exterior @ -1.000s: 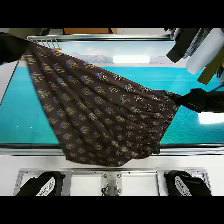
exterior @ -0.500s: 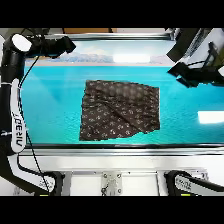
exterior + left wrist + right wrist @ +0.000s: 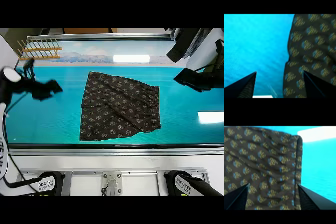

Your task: Fold the clothes and pants, and hang the long-sleeved shirts on hangers.

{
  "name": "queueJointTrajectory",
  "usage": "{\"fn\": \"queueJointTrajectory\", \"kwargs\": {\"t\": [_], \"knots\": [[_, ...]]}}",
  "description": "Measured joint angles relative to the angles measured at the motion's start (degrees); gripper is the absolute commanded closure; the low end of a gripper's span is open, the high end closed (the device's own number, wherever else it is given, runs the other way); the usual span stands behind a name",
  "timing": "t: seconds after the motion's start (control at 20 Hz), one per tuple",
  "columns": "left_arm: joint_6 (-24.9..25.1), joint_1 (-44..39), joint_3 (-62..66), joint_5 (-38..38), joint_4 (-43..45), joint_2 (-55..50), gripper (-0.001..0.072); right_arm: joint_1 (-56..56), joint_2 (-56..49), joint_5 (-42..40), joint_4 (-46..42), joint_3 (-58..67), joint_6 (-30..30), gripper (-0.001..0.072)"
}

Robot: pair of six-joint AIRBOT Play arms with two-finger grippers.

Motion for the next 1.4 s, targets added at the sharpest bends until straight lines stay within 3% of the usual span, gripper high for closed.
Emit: {"fn": "queueJointTrajectory", "kwargs": {"t": [0.2,0.35,0.75,0.8,0.85,0.9,1.2,1.4], "knots": [[2.2,0.0,-22.6,2.2,-3.6,7.8,0.0086,2.6,4.0,1.4,-1.0,-4.4,-0.4,0.0067],[3.4,-2.4,-32.3,5.0,-7.0,10.0,0.0086,4.1,5.0,1.7,-0.8,-5.6,-0.4,0.0067],[4.6,-13.8,-34.7,9.9,-12.6,5.1,0.0087,5.1,5.6,3.4,0.1,-6.2,-0.4,0.0067],[4.6,-15.1,-34.1,9.7,-13.1,4.1,0.0166,5.1,5.6,4.2,0.1,-6.3,-0.4,0.0066],[4.6,-16.5,-33.6,9.7,-13.6,3.0,0.0473,5.1,5.6,4.9,-0.3,-6.3,-0.4,0.0067],[4.7,-17.6,-33.2,10.0,-13.1,2.1,0.0697,5.1,5.6,5.5,-1.0,-6.3,-0.6,0.0067],[5.3,-18.5,-29.3,8.1,-12.3,3.1,0.0703,3.0,5.7,8.2,-6.3,-14.6,-1.4,0.0066],[5.5,-17.0,-28.5,7.1,-11.8,6.3,0.0703,-1.3,5.5,1.3,-5.5,-28.5,2.3,0.0065]]}}
